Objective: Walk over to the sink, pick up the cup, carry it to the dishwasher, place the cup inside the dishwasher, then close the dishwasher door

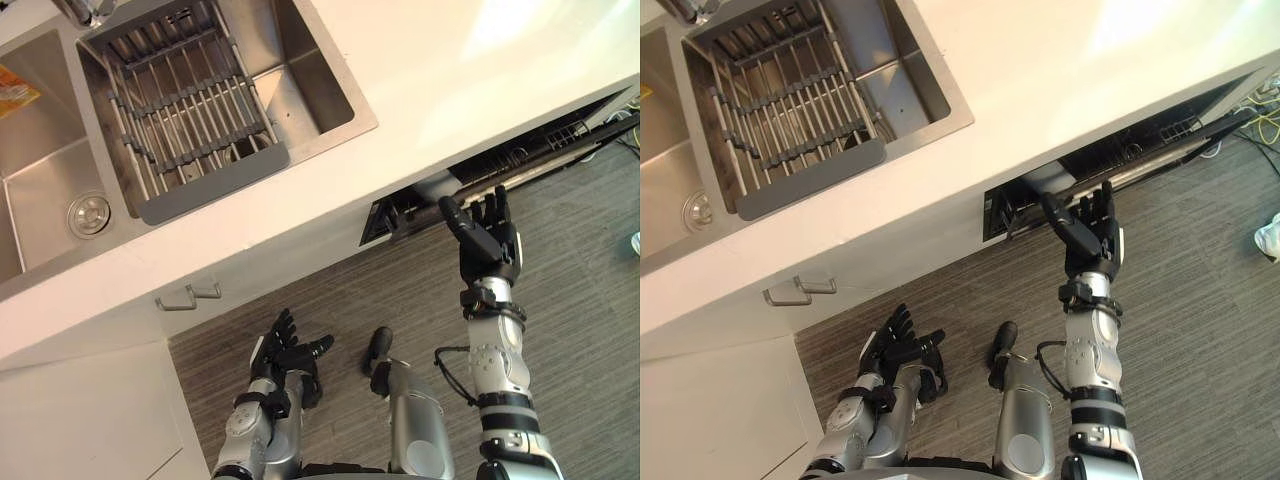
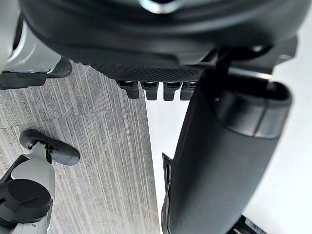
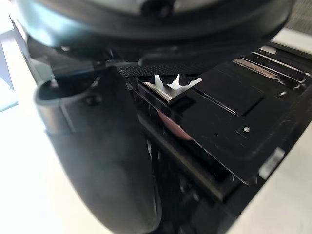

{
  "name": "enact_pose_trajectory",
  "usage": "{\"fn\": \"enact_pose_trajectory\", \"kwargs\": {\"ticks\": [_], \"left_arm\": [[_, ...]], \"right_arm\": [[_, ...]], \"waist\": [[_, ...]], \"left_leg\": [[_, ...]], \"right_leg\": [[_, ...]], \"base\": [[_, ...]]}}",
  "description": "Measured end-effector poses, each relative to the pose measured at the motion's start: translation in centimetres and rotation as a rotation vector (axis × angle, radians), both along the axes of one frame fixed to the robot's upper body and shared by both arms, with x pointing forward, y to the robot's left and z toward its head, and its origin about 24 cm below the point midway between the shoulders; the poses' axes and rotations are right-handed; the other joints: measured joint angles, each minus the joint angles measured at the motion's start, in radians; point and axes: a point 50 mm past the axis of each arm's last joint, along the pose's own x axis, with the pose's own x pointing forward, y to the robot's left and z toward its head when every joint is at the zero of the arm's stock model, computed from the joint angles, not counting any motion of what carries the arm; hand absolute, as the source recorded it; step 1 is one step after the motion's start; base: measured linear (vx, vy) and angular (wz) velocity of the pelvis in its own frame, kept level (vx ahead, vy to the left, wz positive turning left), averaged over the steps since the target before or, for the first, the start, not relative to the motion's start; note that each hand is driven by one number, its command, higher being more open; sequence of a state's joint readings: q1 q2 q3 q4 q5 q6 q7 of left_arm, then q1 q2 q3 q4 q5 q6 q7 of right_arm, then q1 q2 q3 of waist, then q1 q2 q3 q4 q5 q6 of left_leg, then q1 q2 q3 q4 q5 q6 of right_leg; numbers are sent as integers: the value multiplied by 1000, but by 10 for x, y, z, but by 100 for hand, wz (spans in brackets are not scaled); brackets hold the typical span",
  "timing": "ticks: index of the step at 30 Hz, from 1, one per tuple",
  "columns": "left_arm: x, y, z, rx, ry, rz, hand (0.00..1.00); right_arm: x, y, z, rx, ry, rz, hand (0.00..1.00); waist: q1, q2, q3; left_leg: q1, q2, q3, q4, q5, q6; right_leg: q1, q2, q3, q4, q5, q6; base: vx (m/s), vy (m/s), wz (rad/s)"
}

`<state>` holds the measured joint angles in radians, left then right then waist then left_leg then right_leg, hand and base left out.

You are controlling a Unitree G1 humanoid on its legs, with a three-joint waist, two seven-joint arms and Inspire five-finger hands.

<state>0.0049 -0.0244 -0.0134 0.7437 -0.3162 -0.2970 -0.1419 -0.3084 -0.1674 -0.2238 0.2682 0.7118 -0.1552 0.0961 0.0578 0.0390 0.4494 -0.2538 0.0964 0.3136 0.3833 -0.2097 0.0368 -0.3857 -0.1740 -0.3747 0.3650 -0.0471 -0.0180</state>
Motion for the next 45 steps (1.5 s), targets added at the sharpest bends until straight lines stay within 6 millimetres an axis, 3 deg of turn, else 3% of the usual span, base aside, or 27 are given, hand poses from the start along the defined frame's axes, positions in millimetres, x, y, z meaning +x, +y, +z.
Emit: {"fn": "enact_pose_trajectory", "kwargs": {"ticks": [2, 8, 14, 20, 24, 27, 29, 31, 37, 43, 45], "left_arm": [[0, 3, 0, -2, -2, 5, 100], [-1, 9, 0, 7, -1, 11, 100], [-8, 24, -4, 46, 18, -1, 100], [-18, 45, -9, 136, 59, -23, 100], [-30, 50, -16, 163, 109, -29, 100], [-50, 56, -25, 182, 172, -11, 100], [-67, 62, -31, 191, 221, 21, 100], [-74, 64, -34, 194, 241, 36, 100], [-93, 70, -39, 212, 292, 53, 100], [-107, 72, -43, 210, 330, 69, 100], [-110, 71, -44, 208, 338, 69, 100]], "right_arm": [[11, 5, 17, -57, -48, 57, 100], [19, -8, 16, -149, -13, 71, 100], [31, -17, 17, -248, 52, 94, 100], [26, -20, 12, -369, 126, 126, 100], [6, -19, -4, -432, 163, 132, 100], [-20, -19, -27, -513, 241, 114, 100], [-46, -19, -53, -554, 340, 118, 100], [-63, -16, -69, -616, 407, 131, 100], [-122, -7, -123, -624, 653, 198, 100], [-179, -3, -186, -536, 980, 229, 100], [-193, -3, -198, -524, 1042, 233, 100]], "waist": [[0, 0, 0], [-2, 0, 0], [9, -3, 0], [12, -41, -8], [10, -66, -40], [-2, -83, -106], [-15, -96, -182], [-21, -100, -212], [-52, -92, -273], [-56, -74, -314], [-55, -63, -323]], "left_leg": [[-1, -3, -9, -2, 7, 1], [1, -9, -35, -32, 42, 5], [40, -27, -108, -104, 70, 6], [101, -26, -159, -155, 99, -20], [144, -14, -168, -180, 97, -40], [187, -17, -164, -205, 93, -47], [211, -26, -155, -227, 89, -48], [238, -28, -138, -241, 85, -43], [288, -45, -105, -256, 68, -36], [320, -49, -101, -279, 67, -35], [327, -50, -103, -282, 67, -35]], "right_leg": [[5, -3, -9, -3, 2, -3], [36, 4, -40, -59, 36, -14], [112, 50, -68, -204, 80, -23], [197, 101, -94, -303, 130, -37], [250, 124, -103, -341, 137, -46], [285, 126, -99, -355, 130, -35], [302, 123, -87, -368, 129, -22], [319, 120, -73, -379, 134, -12], [356, 109, -39, -404, 148, 11], [386, 110, -37, -418, 150, 16], [394, 109, -39, -418, 149, 17]], "base": [[-26, -23, 14], [-56, -21, 12], [-72, -18, -4], [53, -30, -3], [100, 19, 6], [107, 98, -2], [113, 144, -8], [67, 111, -18], [26, 130, -17], [21, 55, -1], [14, 36, 3]]}}
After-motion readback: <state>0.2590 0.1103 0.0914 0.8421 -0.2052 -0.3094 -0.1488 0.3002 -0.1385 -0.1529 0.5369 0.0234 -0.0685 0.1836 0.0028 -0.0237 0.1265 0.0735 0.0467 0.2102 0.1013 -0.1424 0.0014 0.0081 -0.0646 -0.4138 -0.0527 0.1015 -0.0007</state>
